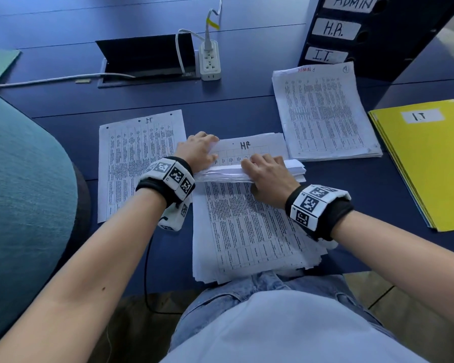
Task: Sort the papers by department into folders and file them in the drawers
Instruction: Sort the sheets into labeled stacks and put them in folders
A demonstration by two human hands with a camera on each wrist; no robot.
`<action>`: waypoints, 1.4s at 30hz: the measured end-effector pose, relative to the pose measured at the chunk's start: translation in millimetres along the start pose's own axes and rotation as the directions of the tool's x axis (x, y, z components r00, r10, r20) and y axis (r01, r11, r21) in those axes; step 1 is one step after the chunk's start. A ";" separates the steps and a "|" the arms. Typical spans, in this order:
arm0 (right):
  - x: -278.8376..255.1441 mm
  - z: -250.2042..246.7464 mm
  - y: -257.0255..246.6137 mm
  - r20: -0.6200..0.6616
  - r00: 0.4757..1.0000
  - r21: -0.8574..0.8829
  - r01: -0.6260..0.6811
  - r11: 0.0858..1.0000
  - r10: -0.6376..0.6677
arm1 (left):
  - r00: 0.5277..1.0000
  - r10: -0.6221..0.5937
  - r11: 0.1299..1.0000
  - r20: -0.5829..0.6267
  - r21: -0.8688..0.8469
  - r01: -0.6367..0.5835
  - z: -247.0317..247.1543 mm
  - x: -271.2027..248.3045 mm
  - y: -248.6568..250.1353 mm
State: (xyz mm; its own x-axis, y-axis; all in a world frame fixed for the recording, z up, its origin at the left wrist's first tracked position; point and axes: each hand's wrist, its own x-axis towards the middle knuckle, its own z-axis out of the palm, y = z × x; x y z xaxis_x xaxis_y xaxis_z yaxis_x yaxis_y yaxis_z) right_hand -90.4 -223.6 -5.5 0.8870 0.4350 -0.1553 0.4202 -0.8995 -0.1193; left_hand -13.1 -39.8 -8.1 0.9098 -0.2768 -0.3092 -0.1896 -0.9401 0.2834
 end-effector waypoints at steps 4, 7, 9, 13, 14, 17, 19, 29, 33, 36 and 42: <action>4.1 -1.1 -3.1 0.039 0.999 0.027 -0.032 0.999 0.031 | 0.992 0.080 0.997 -0.101 0.004 -0.080 -3.2 -2.5 -2.3; 8.3 -3.8 -3.9 0.019 0.997 0.098 -0.074 0.992 0.073 | 0.983 0.136 0.989 -0.126 -0.040 -0.142 -4.0 -2.8 -0.4; 12.0 -7.9 -2.5 -0.010 0.991 0.080 -0.130 0.988 0.132 | 0.983 0.150 0.972 -0.105 -0.167 -0.166 -5.4 -3.7 -0.3; 12.2 1.2 -0.4 -0.145 0.983 -0.196 -0.140 0.971 0.112 | 0.995 0.096 0.886 -0.017 -0.455 -0.093 -12.2 -5.0 3.1; 11.4 3.0 0.1 -0.172 0.982 -0.247 -0.117 0.962 0.075 | 0.997 0.075 0.868 -0.011 -0.492 -0.071 -13.6 -4.8 4.0; 6.6 0.2 -6.1 -0.132 0.991 -0.240 -0.009 0.971 -0.024 | 1.000 0.019 0.862 0.002 -0.506 -0.016 -14.4 -2.3 7.8; 4.2 -4.1 -9.5 -0.010 0.999 -0.160 0.045 0.986 -0.047 | 0.999 0.002 0.906 0.044 -0.423 0.016 -10.0 0.5 7.7; 9.0 -6.5 -7.0 0.032 0.999 0.094 -0.033 0.995 0.030 | 0.996 0.065 0.984 -0.068 -0.160 -0.075 -1.5 -3.1 0.0; 14.3 -6.1 -9.8 0.008 0.994 0.089 -0.113 0.990 0.113 | 0.988 0.156 0.967 -0.010 -0.203 -0.155 -12.8 -12.1 4.1; 8.6 -2.9 -11.8 -0.046 0.994 -0.085 -0.099 0.992 0.095 | 0.989 0.147 0.934 0.001 -0.329 -0.138 -16.0 -12.3 3.2; 2.2 11.4 -8.3 -0.201 0.979 -0.101 0.017 0.995 -0.037 | 1.000 -0.019 0.985 0.009 -0.171 0.020 -4.5 1.7 4.7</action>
State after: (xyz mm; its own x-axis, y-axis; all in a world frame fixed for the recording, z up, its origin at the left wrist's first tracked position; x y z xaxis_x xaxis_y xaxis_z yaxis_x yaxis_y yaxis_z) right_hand -94.1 -214.8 -16.0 0.8911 0.4511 0.0492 0.4525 -0.8915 -0.0226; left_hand -10.8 -43.7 -3.1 0.9099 -0.2609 -0.3225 -0.1056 -0.8975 0.4282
